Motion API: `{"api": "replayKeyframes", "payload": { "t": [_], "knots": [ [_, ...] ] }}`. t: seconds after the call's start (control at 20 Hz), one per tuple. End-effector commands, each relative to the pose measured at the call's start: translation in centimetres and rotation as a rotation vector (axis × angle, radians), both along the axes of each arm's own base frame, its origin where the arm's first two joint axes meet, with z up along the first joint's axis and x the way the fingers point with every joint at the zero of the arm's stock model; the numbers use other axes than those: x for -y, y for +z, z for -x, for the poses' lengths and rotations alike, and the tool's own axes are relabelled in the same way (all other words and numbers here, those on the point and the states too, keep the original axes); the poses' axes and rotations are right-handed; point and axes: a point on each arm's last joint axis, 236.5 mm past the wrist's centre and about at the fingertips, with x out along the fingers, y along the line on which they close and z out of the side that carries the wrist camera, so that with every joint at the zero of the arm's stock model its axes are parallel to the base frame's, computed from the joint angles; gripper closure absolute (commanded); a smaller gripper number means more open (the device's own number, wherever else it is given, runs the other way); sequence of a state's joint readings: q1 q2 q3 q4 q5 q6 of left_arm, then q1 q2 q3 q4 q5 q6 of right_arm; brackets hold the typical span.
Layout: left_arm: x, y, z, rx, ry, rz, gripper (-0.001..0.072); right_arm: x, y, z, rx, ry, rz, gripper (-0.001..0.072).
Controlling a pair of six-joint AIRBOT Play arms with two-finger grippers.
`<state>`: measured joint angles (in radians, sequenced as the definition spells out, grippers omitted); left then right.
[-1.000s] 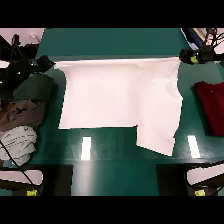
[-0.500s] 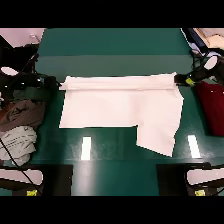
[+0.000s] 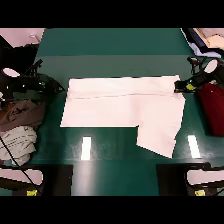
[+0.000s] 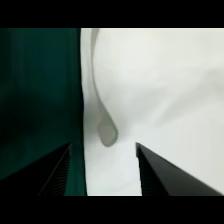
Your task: Fold the shirts.
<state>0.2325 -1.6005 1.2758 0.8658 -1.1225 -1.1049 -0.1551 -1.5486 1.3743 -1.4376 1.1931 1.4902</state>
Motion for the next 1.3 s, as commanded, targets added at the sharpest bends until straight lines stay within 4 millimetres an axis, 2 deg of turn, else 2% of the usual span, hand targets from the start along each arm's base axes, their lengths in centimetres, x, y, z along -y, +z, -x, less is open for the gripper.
{"api": "replayKeyframes", "payload": {
  "t": [0.0, 0.15, 0.2, 0.4, 0.45, 0.5, 0.55, 0.65, 0.8, 0.9, 1.1, 1.15, 1.25],
  "knots": [
    [-0.5, 0.0, 3.8, -0.147, -0.076, -0.043, 0.0221, -0.6, 2.0, 2.9, -0.077, 0.036, -0.045, 0.0342],
    [0.1, 1.0, 7.4, -0.223, -0.157, -0.042, 0.0221, -1.3, 3.6, 6.1, -0.061, 0.003, -0.161, 0.0344],
    [0.4, 0.8, 8.8, -0.246, -0.172, -0.034, 0.0221, -1.8, 4.2, 7.1, -0.042, -0.01, -0.215, 0.0344],
    [1.7, -1.8, 15.1, -0.352, -0.173, -0.013, 0.0221, -2.8, 5.3, 10.3, 0.018, -0.039, -0.33, 0.0347],
    [1.8, -2.5, 16.2, -0.365, -0.165, -0.018, 0.0221, -2.6, 5.3, 11.0, 0.023, -0.046, -0.327, 0.0348],
    [1.6, -2.9, 16.9, -0.368, -0.158, -0.031, 0.0221, -2.6, 5.3, 11.7, 0.03, -0.048, -0.324, 0.0383],
    [1.5, -3.3, 17.2, -0.365, -0.15, -0.045, 0.0221, -2.7, 5.3, 12.2, 0.032, -0.047, -0.322, 0.0407],
    [1.4, -3.9, 17.6, -0.369, -0.137, -0.05, 0.0221, -2.9, 5.4, 12.8, 0.039, -0.043, -0.318, 0.0407],
    [1.2, -4.9, 17.1, -0.357, -0.084, -0.061, 0.0221, -3.0, 6.3, 12.9, 0.066, -0.039, -0.31, 0.0407],
    [1.8, -5.0, 16.9, -0.35, -0.065, -0.034, 0.0222, -3.1, 6.6, 13.0, 0.074, -0.036, -0.305, 0.0406],
    [2.0, -6.0, 17.5, -0.363, -0.043, -0.023, 0.0222, -3.1, 7.0, 13.1, 0.087, -0.033, -0.301, 0.0407],
    [2.1, -6.1, 17.4, -0.36, -0.033, -0.017, 0.0266, -3.2, 7.0, 13.2, 0.081, -0.031, -0.302, 0.0407],
    [2.7, -5.7, 16.8, -0.34, -0.023, 0.016, 0.0689, -3.0, 6.7, 13.9, 0.052, -0.023, -0.293, 0.0407]
  ]
}}
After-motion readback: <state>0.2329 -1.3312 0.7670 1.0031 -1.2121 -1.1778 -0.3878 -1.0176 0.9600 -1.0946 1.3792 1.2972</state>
